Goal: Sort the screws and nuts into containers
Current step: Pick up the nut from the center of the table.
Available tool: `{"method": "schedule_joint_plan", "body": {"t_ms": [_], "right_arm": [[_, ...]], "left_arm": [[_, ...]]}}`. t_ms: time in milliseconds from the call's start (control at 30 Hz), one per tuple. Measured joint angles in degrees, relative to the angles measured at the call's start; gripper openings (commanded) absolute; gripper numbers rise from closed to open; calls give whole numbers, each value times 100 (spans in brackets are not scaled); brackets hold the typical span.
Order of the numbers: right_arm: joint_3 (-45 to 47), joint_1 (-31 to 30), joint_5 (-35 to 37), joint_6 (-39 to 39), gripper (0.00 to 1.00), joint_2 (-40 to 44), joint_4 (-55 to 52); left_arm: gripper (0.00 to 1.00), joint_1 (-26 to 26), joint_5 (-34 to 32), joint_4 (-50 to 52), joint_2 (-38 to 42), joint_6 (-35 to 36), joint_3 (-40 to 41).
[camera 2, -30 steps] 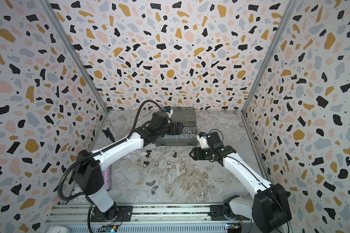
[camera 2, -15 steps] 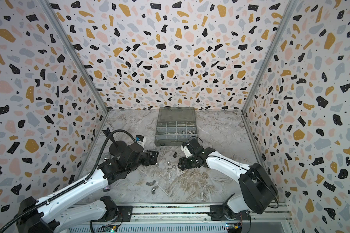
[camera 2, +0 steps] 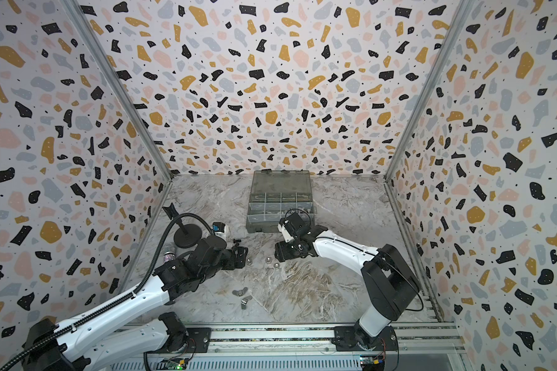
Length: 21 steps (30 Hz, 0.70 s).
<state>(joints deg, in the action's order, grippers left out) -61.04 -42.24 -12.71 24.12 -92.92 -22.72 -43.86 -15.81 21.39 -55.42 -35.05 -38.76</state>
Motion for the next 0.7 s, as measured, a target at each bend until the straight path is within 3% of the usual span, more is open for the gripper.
{"method": "schedule_joint_plan", "body": {"t_ms": [200, 700], "right_arm": [[-87, -79, 15, -50, 43, -466, -7], [-107, -455, -13, -42, 42, -887, -26]], "left_arm": [[100, 0, -83, 0, -9, 11, 0], [100, 0, -225, 7, -229, 140, -20]]}}
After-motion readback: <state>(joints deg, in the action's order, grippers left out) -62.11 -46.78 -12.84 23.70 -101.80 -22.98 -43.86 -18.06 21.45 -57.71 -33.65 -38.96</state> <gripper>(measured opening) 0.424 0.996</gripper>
